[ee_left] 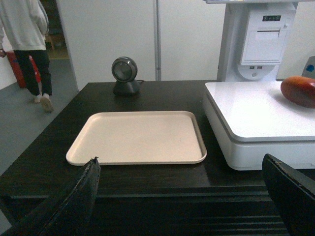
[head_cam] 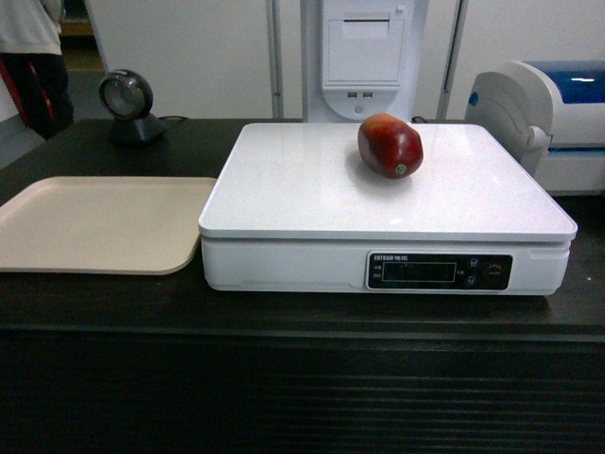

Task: Place dark red mango on scale at checkout

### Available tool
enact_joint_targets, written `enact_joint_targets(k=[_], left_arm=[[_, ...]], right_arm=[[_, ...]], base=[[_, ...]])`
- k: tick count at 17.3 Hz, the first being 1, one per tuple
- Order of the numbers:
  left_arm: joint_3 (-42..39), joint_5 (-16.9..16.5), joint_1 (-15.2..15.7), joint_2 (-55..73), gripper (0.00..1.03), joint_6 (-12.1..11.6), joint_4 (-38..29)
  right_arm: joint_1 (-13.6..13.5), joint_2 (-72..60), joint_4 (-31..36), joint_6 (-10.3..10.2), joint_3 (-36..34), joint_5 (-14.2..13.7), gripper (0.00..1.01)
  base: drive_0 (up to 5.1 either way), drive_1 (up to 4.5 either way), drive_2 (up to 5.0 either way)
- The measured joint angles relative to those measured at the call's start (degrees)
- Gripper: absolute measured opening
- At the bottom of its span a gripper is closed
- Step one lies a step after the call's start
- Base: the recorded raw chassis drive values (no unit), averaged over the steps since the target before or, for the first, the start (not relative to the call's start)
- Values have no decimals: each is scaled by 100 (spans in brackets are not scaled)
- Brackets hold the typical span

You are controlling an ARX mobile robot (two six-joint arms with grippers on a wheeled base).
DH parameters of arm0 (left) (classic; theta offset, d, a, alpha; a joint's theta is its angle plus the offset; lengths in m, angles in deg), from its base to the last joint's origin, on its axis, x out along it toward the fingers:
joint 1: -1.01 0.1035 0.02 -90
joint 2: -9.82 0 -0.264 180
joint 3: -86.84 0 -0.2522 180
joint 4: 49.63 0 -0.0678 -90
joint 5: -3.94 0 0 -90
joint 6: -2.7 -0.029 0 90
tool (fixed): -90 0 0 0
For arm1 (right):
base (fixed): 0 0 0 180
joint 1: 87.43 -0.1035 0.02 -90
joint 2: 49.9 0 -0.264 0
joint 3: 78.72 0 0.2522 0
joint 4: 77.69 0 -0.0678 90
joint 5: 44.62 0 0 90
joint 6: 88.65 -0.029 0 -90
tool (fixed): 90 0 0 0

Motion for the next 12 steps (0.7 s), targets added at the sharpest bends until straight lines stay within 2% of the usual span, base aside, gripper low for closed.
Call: enact_joint_targets(k=[12], left_arm=[[0,0,0,0,98,-2,0]], right_arm=[[0,0,0,0,0,0,98]], base=[[0,0,0]])
